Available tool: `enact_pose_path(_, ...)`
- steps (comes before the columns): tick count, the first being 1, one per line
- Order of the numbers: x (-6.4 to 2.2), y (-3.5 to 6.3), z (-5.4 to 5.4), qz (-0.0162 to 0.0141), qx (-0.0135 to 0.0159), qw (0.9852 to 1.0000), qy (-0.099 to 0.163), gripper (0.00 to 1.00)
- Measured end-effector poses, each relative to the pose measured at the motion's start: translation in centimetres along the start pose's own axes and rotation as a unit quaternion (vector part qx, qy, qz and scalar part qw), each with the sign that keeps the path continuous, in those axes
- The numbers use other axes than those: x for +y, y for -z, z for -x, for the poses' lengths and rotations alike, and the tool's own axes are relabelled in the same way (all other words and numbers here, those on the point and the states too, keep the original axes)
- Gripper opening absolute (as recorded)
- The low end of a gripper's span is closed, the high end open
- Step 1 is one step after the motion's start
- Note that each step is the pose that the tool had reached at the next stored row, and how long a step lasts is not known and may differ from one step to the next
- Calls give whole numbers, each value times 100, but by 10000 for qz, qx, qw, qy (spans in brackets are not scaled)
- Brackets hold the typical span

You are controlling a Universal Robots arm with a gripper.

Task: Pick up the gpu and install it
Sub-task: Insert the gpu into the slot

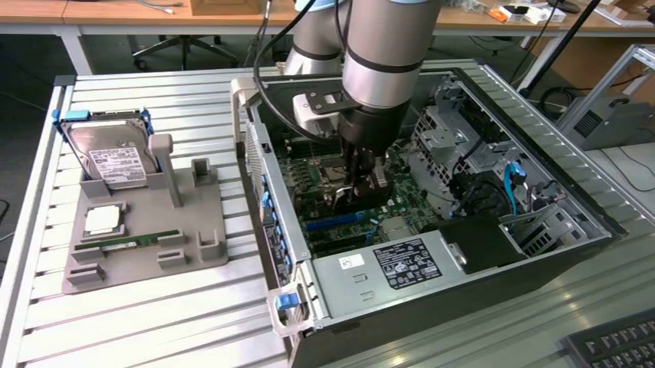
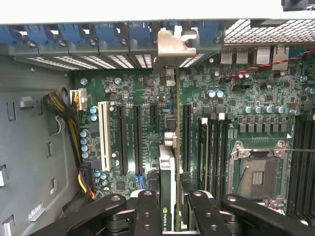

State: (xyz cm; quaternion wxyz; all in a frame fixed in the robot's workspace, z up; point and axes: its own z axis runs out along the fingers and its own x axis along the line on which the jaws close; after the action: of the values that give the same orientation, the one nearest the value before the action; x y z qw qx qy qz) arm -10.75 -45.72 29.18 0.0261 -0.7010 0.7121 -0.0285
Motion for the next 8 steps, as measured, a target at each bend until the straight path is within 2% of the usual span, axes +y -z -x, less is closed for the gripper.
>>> enact_pose_path(8, 39, -24, -3, 0, 1, 10000, 1, 27)
